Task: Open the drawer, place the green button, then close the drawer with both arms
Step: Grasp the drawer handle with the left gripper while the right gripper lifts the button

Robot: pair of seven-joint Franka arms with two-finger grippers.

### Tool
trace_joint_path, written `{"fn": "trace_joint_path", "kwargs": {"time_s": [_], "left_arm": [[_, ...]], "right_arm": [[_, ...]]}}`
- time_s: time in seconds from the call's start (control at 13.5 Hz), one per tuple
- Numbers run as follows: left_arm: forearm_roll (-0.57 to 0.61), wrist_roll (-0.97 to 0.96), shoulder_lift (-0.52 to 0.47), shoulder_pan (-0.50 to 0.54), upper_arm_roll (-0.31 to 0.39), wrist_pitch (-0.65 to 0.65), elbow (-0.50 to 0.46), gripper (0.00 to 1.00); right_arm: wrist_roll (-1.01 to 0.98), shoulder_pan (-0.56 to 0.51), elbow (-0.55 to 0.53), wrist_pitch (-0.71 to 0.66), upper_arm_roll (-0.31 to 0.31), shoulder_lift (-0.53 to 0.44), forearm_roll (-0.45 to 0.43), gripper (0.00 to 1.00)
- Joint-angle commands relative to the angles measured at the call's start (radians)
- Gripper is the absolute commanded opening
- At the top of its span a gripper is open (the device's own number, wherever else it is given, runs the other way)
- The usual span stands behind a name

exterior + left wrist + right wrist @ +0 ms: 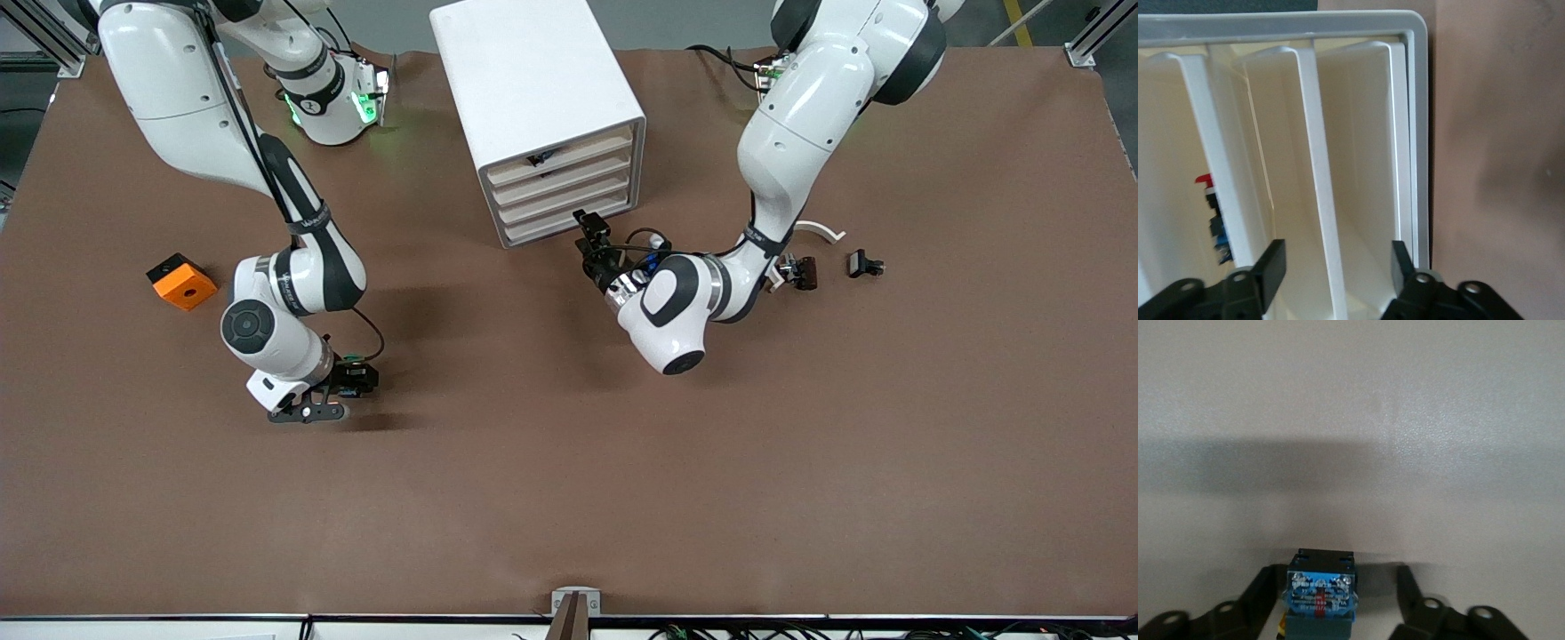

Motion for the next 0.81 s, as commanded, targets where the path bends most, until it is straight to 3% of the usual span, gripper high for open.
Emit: {"fn": "trace_joint_path", "kwargs": {"time_s": [0.0, 0.22, 0.37, 0.59, 0.74], "left_arm": [[-0.022, -0.024, 0.018, -0.016, 0.005, -0.042, 0.012, 0.60], [-0.025, -0.026, 0.017, -0.036, 0.004, -0.060, 0.006, 0.57], [-0.038, -0.026, 0.017, -0.051, 0.002, -0.062, -0.006, 0.50], [-0.055, -0.024, 0.024, -0.073, 0.004, -0.061, -0.008, 0.49], [-0.059, -0.026, 0.024, -0.073, 0.004, -0.061, -0.009, 0.36]], "right_arm": [[0.009, 0.008, 0.018, -0.004, -0.005, 0.009, 0.012, 0.24], [0.003, 0.008, 0.018, -0.004, -0.005, 0.007, 0.011, 0.02], [0.007, 0.008, 0.018, -0.005, -0.005, 0.007, 0.012, 0.00], [0.007, 0.008, 0.020, -0.013, -0.005, 0.000, 0.012, 0.02], [0.004, 0.008, 0.018, -0.022, -0.005, -0.019, 0.012, 0.02]]}}
